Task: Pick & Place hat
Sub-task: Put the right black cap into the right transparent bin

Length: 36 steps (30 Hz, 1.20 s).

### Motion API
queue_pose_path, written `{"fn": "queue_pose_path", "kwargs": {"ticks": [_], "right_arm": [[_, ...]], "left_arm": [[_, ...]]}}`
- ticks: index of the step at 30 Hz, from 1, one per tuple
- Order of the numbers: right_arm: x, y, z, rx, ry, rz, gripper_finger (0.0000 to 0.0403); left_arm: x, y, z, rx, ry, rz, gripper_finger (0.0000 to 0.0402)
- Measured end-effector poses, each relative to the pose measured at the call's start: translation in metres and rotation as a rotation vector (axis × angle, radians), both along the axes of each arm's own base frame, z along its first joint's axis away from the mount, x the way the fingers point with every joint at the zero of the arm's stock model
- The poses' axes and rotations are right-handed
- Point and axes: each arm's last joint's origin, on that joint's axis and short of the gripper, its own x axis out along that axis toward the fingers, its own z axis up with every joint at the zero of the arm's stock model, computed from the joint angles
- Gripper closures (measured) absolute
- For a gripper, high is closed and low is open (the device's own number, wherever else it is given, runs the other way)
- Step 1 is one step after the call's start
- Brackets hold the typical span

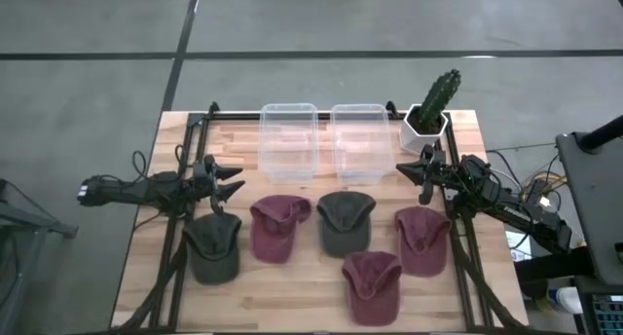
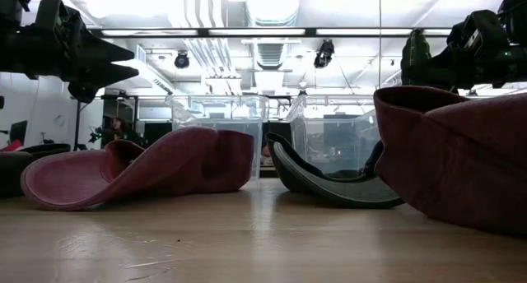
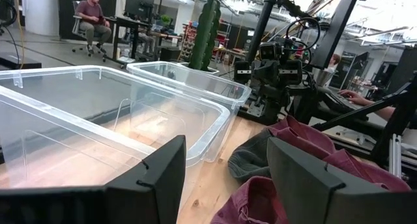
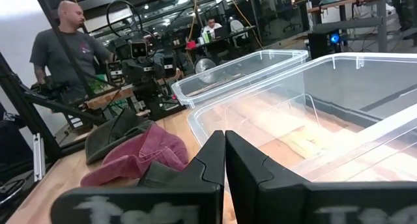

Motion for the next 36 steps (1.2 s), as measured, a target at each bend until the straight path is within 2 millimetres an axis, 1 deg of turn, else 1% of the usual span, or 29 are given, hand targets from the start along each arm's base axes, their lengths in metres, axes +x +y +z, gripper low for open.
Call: {"fn": "queue_pose_path", "kwargs": {"ticks": [3, 6, 10, 12, 14, 18, 22, 26, 30, 36], "right_arm": [[0.0, 0.0, 0.0, -0.003, 0.0, 0.016, 0.0394], [0.0, 0.004, 0.003, -0.007, -0.006, 0.117, 0.0394], [-0.002, 0.009, 0.017, 0.033, -0.041, 0.262, 0.0394], [-0.005, 0.012, 0.026, 0.057, -0.036, 0.294, 0.0394], [-0.009, 0.014, 0.035, 0.064, -0.006, 0.299, 0.0394], [-0.02, 0.021, 0.053, 0.078, 0.113, 0.3, 0.0394], [-0.031, 0.026, 0.069, 0.136, 0.247, 0.279, 0.0394], [-0.038, 0.028, 0.081, 0.207, 0.35, 0.253, 0.0394], [-0.037, 0.028, 0.092, 0.28, 0.414, 0.246, 0.0394], [-0.026, 0.023, 0.105, 0.326, 0.467, 0.267, 0.0394]], "left_arm": [[0.0, 0.0, 0.0, 0.0, 0.0, 0.0, 0.0193], [0.0, 0.0, 0.0, 0.0, 0.0, 0.0, 0.0193], [0.0, 0.0, 0.0, 0.0, 0.0, 0.0, 0.0193], [0.0, 0.0, 0.0, 0.0, 0.0, 0.0, 0.0193], [0.0, 0.0, 0.0, 0.0, 0.0, 0.0, 0.0193], [0.0, 0.0, 0.0, 0.0, 0.0, 0.0, 0.0193], [0.0, 0.0, 0.0, 0.0, 0.0, 0.0, 0.0193], [0.0, 0.0, 0.0, 0.0, 0.0, 0.0, 0.0193], [0.0, 0.0, 0.0, 0.0, 0.0, 0.0, 0.0193], [0.0, 0.0, 0.0, 0.0, 0.0, 0.0, 0.0193]]}}
